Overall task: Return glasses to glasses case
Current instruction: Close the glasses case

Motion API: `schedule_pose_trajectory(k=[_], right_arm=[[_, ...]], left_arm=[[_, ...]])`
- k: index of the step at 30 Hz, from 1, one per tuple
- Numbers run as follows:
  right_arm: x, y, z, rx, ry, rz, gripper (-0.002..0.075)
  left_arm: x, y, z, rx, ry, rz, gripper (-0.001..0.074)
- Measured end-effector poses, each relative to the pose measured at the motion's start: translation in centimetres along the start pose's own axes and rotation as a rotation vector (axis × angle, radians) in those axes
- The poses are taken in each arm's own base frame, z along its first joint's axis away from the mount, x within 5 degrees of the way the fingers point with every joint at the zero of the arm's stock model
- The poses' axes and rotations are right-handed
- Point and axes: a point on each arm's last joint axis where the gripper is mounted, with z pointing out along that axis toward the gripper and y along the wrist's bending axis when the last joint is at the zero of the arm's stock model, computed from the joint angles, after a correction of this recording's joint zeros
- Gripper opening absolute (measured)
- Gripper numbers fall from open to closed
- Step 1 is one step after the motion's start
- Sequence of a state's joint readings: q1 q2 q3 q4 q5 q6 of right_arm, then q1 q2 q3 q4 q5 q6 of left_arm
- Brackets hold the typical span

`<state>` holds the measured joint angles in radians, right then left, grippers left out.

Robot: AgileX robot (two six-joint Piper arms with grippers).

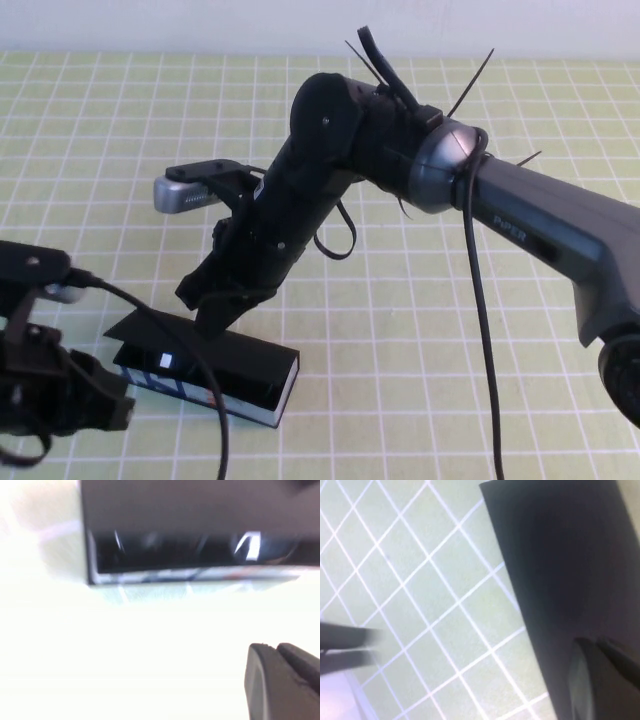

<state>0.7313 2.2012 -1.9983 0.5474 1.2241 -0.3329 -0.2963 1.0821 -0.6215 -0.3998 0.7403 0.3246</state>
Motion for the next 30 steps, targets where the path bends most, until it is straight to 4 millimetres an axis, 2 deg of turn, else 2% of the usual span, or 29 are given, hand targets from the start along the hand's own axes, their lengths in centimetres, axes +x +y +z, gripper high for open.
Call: schedule_pose_trajectory(k=[7, 10, 15, 20, 23, 26, 30], right_arm=[[1.8, -0.1, 2.3, -0.007, 0.093, 0.029, -0.0011], [2.4, -0.5, 2.9, -0.009, 0.120, 0.047, -0.0011], [2.7, -0.6, 3.3, -0.005, 0.136, 0.051, -0.0011], [2.7, -0.6, 3.2, -0.004, 0.133, 0.050, -0.0011], [2.6, -0.1, 2.5, -0.001, 0.116, 0.039, -0.0011], [2.4, 1.1, 0.6, 0.015, 0.082, 0.007, -0.0011], [2.4, 3.9, -3.6, 0.071, 0.007, -0.061, -0.0011]], left_arm=[[2.8, -1.8, -8.5, -0.070, -0.381, 0.070, -0.0004], [4.3, -2.3, -10.9, -0.082, -0.514, 0.101, -0.0004], [6.3, -3.0, -13.1, -0.086, -0.655, 0.133, -0.0004], [7.2, -3.0, -13.9, -0.109, -0.711, 0.156, -0.0004], [7.4, -2.7, -13.7, -0.142, -0.769, 0.167, -0.0004], [7.7, -2.2, -12.9, -0.172, -0.894, 0.165, -0.0004], [8.1, -0.9, -10.2, -0.215, -1.042, 0.146, -0.0004]])
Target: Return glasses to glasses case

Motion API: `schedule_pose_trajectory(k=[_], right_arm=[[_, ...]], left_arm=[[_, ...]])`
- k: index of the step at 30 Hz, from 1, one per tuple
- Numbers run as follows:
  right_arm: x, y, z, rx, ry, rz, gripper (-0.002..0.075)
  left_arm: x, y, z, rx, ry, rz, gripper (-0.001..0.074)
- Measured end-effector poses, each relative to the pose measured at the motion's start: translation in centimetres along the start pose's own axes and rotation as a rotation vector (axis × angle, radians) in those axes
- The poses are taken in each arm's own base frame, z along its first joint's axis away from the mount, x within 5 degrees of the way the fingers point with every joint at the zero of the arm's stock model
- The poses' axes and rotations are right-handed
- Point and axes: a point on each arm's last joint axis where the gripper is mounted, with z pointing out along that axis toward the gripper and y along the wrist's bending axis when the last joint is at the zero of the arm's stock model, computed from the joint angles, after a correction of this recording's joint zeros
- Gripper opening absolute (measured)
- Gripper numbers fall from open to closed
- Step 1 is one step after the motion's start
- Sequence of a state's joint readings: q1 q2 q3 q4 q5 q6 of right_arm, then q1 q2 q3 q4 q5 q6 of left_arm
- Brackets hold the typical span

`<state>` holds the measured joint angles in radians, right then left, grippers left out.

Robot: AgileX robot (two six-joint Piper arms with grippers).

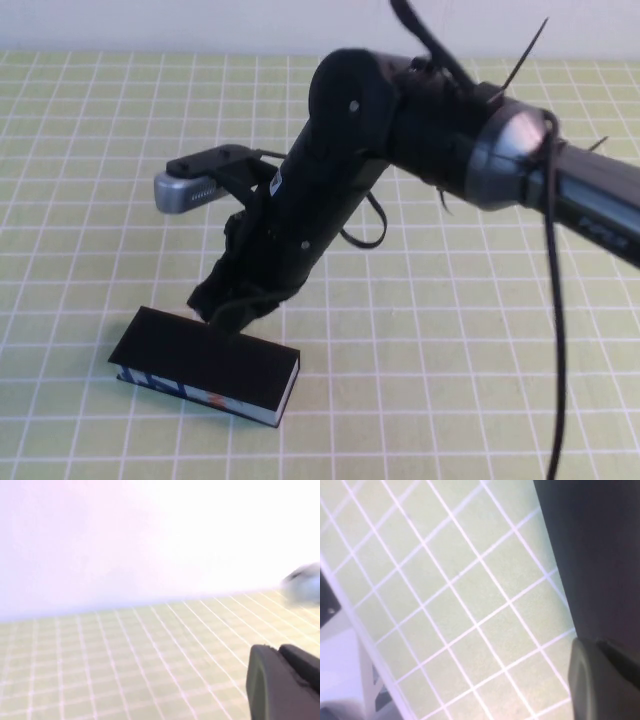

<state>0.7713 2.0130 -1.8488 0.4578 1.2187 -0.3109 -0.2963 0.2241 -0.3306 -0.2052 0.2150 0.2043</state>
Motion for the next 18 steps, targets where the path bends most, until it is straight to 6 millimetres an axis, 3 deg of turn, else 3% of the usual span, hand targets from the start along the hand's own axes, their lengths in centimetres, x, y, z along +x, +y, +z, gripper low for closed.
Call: schedule_pose_trajectory(k=[4, 8, 14, 18], right_arm=[[0.4, 2.7, -4.7, 0.044, -0.083, -0.031, -0.0011], [1.3, 5.0, -8.8, 0.091, -0.160, -0.042, -0.0011], [3.4, 8.4, -13.5, 0.189, -0.243, -0.071, -0.0011], [5.8, 10.4, -16.3, 0.227, -0.295, -0.088, -0.0011]], left_arm=[[4.2, 0.6, 1.2, -0.062, -0.079, -0.002, -0.0004], [7.1, 1.0, 1.4, -0.102, -0.119, 0.006, -0.0004], [7.7, 1.0, 1.3, -0.108, -0.117, 0.005, -0.0004], [7.7, 1.0, 1.3, -0.107, -0.114, 0.003, -0.0004]])
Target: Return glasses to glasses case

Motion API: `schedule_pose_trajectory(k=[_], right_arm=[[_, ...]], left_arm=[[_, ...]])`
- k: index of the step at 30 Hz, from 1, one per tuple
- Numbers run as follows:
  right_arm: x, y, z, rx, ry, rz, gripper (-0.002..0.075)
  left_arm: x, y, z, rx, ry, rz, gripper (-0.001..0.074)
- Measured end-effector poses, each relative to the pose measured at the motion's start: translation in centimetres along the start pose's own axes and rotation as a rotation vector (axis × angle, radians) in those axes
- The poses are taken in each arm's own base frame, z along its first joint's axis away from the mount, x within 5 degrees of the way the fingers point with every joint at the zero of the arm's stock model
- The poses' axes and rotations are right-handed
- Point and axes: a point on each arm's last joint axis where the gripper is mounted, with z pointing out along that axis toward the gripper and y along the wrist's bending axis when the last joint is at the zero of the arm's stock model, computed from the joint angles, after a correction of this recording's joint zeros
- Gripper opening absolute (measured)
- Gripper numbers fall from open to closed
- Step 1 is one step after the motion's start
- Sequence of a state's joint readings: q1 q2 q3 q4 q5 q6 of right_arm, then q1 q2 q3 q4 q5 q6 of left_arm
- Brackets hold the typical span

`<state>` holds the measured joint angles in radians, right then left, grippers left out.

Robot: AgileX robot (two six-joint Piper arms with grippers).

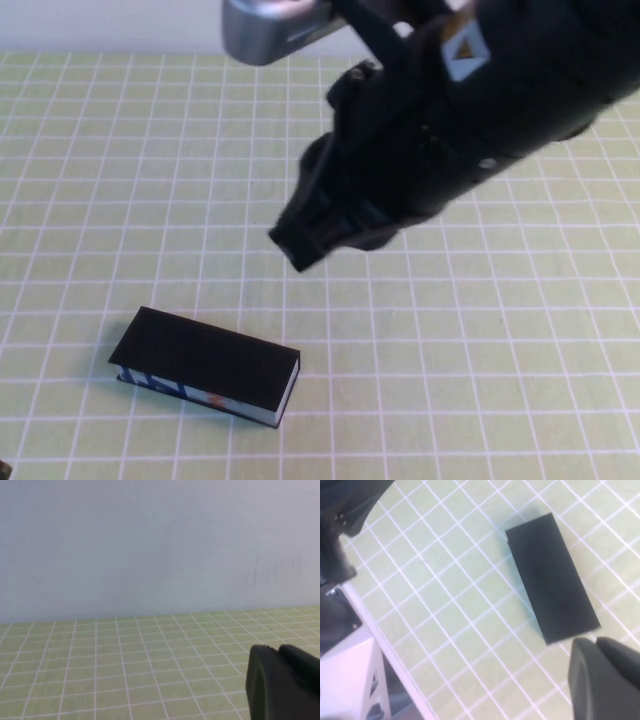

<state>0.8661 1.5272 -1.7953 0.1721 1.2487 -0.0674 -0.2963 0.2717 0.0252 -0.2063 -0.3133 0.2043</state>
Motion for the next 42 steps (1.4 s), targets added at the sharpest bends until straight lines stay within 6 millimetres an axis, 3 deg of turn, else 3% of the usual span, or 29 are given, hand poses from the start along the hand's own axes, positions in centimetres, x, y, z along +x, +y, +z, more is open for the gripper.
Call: schedule_pose_trajectory(k=[5, 11, 15, 21, 25, 36, 42], right_arm=[[3.8, 0.2, -3.6, 0.068, -0.008, 0.033, -0.0011], [11.2, 0.2, -7.7, 0.163, -0.072, 0.128, -0.0011], [15.8, 0.2, -8.9, 0.169, -0.205, 0.138, -0.0011], [22.2, -0.4, -6.8, 0.175, -0.167, 0.150, -0.0011], [25.1, -0.9, -5.1, 0.185, -0.070, 0.163, -0.0011], [27.4, -2.8, -0.9, 0.269, -0.096, 0.125, -0.0011], [29.7, -5.6, -0.3, 0.464, -0.207, 0.327, -0.0011]], left_arm=[[0.0, 0.0, 0.0, 0.000, 0.002, -0.002, -0.0004], [0.0, 0.0, 0.0, 0.000, 0.002, -0.002, -0.0004], [0.0, 0.0, 0.0, 0.000, 0.002, -0.002, -0.0004], [0.1, 0.0, 0.0, 0.002, 0.010, -0.002, -0.0004], [0.1, 0.0, 0.0, 0.002, 0.013, -0.002, -0.0004], [0.1, 0.0, 0.0, 0.002, 0.013, -0.002, -0.0004], [0.1, 0.0, 0.0, 0.003, 0.016, -0.002, -0.0004]])
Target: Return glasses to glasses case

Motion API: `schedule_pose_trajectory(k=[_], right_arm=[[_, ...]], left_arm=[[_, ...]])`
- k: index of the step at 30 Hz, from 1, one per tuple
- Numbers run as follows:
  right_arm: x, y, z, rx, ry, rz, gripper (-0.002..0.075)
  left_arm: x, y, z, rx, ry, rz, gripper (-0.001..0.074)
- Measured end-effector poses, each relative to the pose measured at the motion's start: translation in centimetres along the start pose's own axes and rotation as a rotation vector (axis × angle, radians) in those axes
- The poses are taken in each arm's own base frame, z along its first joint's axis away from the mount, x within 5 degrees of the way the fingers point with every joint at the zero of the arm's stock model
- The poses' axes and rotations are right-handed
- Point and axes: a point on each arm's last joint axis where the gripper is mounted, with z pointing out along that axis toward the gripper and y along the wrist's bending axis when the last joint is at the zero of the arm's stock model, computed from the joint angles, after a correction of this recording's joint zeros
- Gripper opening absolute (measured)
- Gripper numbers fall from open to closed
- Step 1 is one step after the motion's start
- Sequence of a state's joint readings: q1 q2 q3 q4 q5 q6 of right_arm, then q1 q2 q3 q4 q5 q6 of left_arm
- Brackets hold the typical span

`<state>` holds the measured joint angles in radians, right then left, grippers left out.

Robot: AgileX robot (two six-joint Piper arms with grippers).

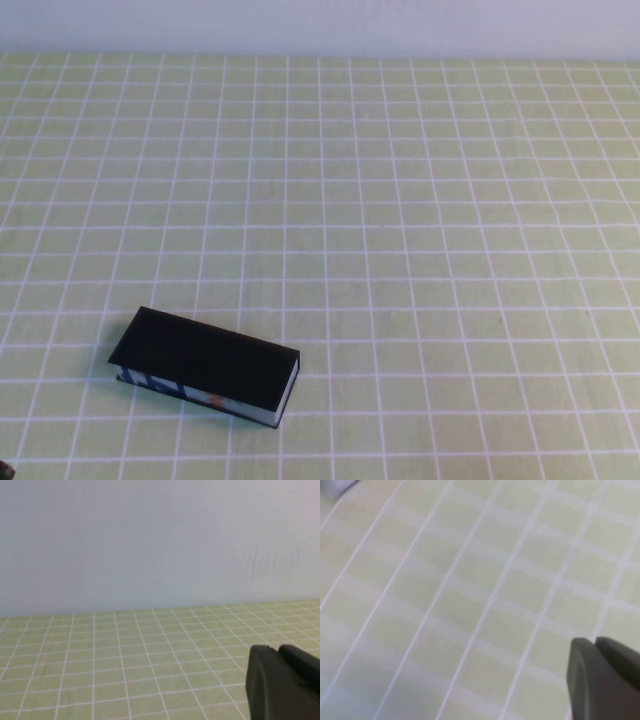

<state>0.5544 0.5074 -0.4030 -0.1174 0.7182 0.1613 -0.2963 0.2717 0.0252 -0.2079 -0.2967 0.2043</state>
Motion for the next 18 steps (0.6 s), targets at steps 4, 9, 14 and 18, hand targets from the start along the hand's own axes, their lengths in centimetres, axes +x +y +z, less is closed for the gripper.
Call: schedule_pose_trajectory(k=[4, 9, 14, 18], right_arm=[[0.3, -2.4, -0.2, 0.169, -0.356, 0.206, -0.0011], [2.9, -3.6, -0.8, 0.340, -0.618, 0.328, -0.0011], [5.3, -3.3, -0.6, 0.352, -0.723, 0.344, -0.0011], [6.3, -3.3, 0.3, 0.335, -0.705, 0.377, -0.0011]], left_arm=[[0.1, 0.0, 0.0, 0.002, 0.009, 0.000, -0.0004], [0.1, 0.0, 0.0, 0.002, 0.010, 0.000, -0.0004], [0.1, 0.0, 0.0, 0.002, 0.011, 0.000, -0.0004], [0.2, 0.0, 0.0, 0.002, 0.014, 0.000, -0.0004]])
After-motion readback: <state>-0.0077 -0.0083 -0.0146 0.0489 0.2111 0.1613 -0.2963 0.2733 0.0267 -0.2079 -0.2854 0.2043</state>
